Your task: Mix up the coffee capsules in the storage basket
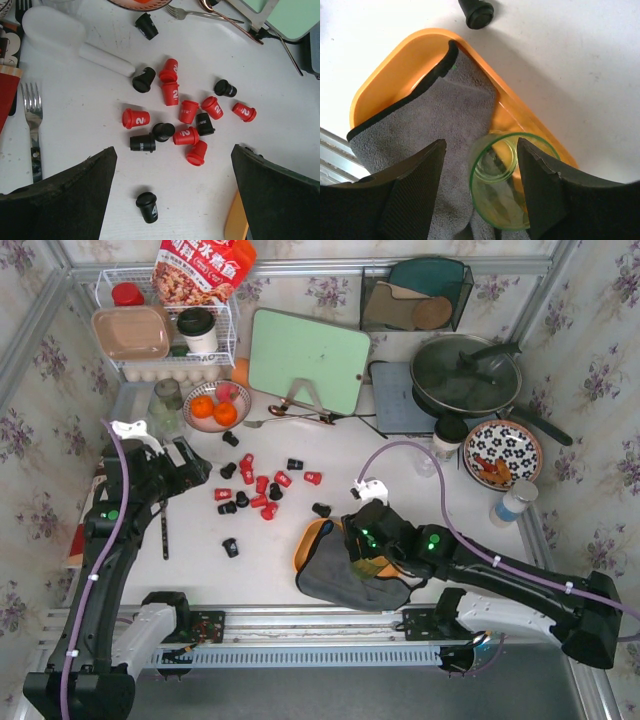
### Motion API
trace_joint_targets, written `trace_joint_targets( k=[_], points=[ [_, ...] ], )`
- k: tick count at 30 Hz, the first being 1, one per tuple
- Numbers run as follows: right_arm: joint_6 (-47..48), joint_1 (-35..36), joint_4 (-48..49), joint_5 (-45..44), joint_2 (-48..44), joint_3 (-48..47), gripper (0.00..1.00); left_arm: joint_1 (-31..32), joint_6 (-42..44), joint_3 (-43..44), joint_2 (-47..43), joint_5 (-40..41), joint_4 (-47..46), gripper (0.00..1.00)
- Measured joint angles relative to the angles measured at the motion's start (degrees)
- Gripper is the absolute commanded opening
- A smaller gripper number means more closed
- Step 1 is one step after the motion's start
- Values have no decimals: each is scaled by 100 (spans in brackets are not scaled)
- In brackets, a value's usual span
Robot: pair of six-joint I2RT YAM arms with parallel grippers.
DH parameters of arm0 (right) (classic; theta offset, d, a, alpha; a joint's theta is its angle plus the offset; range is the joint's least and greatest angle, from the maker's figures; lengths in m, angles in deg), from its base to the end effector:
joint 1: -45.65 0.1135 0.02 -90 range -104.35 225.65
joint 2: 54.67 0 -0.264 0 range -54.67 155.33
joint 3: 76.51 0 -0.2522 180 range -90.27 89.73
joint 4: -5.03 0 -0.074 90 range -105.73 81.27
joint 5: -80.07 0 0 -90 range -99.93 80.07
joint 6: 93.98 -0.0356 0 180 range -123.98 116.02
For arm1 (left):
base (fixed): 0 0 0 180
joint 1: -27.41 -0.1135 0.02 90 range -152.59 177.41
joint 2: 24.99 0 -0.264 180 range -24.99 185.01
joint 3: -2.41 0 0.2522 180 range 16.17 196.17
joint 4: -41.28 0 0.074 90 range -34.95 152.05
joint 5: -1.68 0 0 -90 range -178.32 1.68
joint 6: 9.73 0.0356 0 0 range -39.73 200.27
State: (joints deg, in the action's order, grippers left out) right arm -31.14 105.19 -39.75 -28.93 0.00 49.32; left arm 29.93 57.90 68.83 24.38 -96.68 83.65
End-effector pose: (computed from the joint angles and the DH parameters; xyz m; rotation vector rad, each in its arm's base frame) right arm 0.1090 0.1625 0.2502 -0.4960 2.2841 0.3747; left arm 0.1875 -0.0134 0.3411 -0.2575 2.0168 -0.4221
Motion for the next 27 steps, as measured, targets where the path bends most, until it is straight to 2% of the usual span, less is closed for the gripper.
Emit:
trace_joint_targets(
  k=[8,19,23,27],
  points=[
    [-658,367,-317,-229,48,70,59,-33,-42,9,31,-42,55,98],
    [-870,446,-313,-225,70,275,48,-44,-118,11,157,-160,81,97],
    [-868,446,-238,-221,103,315,39,-44,-151,11,223,-201,83,97],
    [-863,446,-177,-197,179,341,24,-66,-173,42,295,-245,98,97]
  ],
)
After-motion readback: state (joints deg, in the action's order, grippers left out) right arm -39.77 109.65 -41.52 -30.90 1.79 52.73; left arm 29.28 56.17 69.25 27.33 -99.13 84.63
